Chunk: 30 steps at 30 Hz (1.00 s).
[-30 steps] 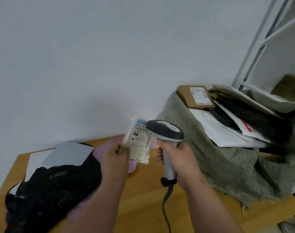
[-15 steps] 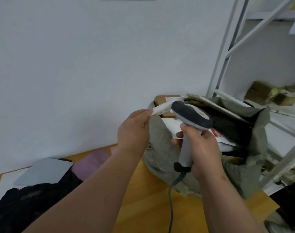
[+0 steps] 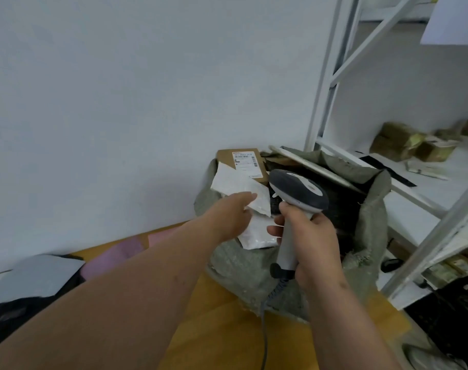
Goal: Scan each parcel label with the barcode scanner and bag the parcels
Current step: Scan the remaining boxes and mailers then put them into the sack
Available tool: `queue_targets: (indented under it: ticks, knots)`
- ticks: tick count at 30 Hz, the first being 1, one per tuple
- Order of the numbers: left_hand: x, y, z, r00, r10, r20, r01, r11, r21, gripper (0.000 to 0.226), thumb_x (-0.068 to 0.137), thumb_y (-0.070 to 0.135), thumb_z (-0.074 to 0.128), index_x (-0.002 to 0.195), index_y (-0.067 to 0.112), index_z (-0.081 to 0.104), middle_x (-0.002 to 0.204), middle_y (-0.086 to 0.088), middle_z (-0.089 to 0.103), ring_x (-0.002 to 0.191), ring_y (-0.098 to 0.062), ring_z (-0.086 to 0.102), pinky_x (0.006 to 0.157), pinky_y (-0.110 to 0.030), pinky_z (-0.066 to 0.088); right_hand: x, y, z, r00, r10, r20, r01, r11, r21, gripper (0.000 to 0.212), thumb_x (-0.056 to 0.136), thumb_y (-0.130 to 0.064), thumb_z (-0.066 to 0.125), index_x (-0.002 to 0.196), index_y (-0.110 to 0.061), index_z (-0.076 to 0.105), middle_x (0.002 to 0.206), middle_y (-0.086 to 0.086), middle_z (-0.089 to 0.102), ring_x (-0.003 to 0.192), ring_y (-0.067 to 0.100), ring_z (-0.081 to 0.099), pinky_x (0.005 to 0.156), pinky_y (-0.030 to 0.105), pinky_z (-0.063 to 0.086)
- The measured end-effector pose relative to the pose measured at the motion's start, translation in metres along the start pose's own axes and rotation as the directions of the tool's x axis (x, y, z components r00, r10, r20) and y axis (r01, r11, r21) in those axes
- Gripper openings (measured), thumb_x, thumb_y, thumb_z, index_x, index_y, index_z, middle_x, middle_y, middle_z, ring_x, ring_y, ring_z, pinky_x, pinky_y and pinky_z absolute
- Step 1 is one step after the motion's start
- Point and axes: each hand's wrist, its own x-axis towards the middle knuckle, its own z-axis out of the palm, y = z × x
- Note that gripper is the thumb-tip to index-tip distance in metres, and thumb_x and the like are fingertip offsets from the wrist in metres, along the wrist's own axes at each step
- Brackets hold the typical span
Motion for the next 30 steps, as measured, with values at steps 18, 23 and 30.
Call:
queue_targets:
  ticks: [18,23,30]
  knots:
    - [0.014,0.006,-0.006,0.998,-0.058,0.008,0.048,0.885,0.463,0.046,0.1,0.044,0.04,0.144,0.054,0.031,0.162,0.013,0.011,0.145,-0.023,0.016,0.112,-0.053,0.018,0.014,0.008,0.008,0.996,0.041,0.078,-0.039,0.999,-0.035,0.013,0.092,-0.023,0.067,0.104,-0.021,0.064,0.086,0.002,0.072,0.064,0.008,0.072,0.068,0.031,0.054]
    - [-0.016,-0.034,-0.014,0.958,-0.069,-0.279,0.165,0.926,0.339,0.044,0.098,0.044,0.045,0.141,0.046,0.04,0.156,0.011,0.028,0.144,-0.02,0.018,0.113,-0.047,0.015,0.01,0.014,0.029,0.981,0.05,0.186,-0.023,0.989,-0.145,0.005,0.091,-0.025,0.068,0.091,-0.021,0.066,0.078,-0.002,0.073,0.064,0.007,0.072,0.067,0.029,0.056]
    - [-0.075,-0.119,-0.013,0.892,-0.34,-0.298,0.417,0.872,0.255,0.049,0.097,0.045,0.046,0.145,0.043,0.036,0.158,0.009,0.024,0.145,-0.021,0.014,0.115,-0.048,0.012,-0.018,0.036,0.09,0.914,0.014,0.406,0.145,0.923,-0.357,0.006,0.089,-0.028,0.068,0.086,-0.024,0.065,0.071,-0.004,0.074,0.064,0.002,0.069,0.071,0.029,0.054]
